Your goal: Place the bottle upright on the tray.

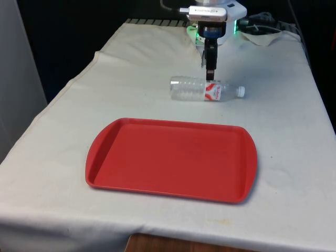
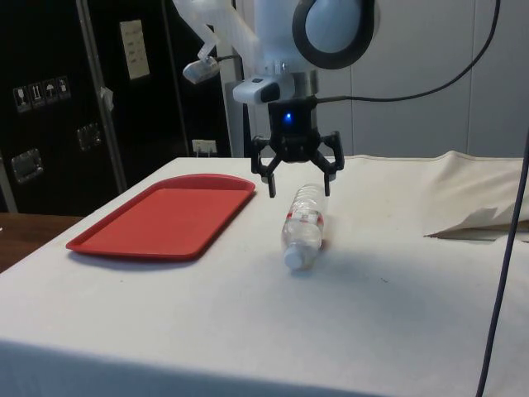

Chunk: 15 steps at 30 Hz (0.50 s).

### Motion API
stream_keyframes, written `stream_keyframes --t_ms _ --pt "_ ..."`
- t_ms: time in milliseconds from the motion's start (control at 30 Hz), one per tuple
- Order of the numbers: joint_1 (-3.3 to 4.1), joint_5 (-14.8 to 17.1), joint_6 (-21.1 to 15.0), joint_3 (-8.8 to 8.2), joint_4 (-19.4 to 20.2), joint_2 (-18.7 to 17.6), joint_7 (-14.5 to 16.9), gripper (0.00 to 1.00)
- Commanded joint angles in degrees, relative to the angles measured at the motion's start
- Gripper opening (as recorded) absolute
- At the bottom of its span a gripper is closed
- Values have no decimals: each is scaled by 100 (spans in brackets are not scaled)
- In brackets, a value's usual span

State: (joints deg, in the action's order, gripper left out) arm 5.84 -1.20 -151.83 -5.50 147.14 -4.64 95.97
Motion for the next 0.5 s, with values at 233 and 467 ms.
stream_keyframes --t_ms 233,467 --pt "23 -441 -6 34 0 0 -413 100" --pt "74 -1157 -40 34 -29 -34 -1094 100"
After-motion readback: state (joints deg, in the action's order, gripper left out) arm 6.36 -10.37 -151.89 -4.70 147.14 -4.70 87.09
